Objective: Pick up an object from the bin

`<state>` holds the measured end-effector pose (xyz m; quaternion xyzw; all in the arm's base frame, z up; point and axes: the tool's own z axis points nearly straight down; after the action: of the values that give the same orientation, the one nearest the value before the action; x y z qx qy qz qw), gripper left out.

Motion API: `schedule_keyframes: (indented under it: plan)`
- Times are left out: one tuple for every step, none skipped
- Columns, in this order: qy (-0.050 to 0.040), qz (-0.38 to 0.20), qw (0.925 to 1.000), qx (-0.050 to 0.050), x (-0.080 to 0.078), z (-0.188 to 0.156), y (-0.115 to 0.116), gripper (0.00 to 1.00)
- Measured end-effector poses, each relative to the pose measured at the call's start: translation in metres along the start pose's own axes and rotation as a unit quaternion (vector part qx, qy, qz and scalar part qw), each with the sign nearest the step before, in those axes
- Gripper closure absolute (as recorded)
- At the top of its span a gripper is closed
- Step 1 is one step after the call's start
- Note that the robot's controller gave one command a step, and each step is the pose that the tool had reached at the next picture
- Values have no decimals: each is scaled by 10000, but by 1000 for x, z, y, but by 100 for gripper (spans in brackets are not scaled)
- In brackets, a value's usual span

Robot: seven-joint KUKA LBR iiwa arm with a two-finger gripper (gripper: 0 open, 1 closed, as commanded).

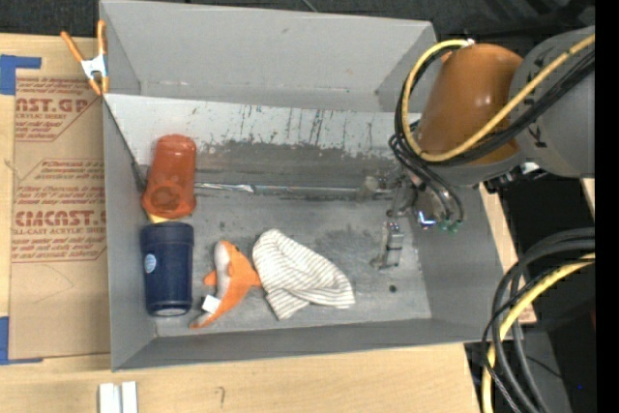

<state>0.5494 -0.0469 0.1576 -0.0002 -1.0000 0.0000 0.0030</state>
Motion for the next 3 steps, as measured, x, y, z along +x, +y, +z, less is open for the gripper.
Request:
schedule_keyframes:
  plan:
    - [-38, -4, 10000, 3, -2, -5, 0, 0]
    - [-68, -192, 9998, 5, -1, 53, 51, 0]
    - [-26, -252, 9997, 0, 32, 84, 57, 100]
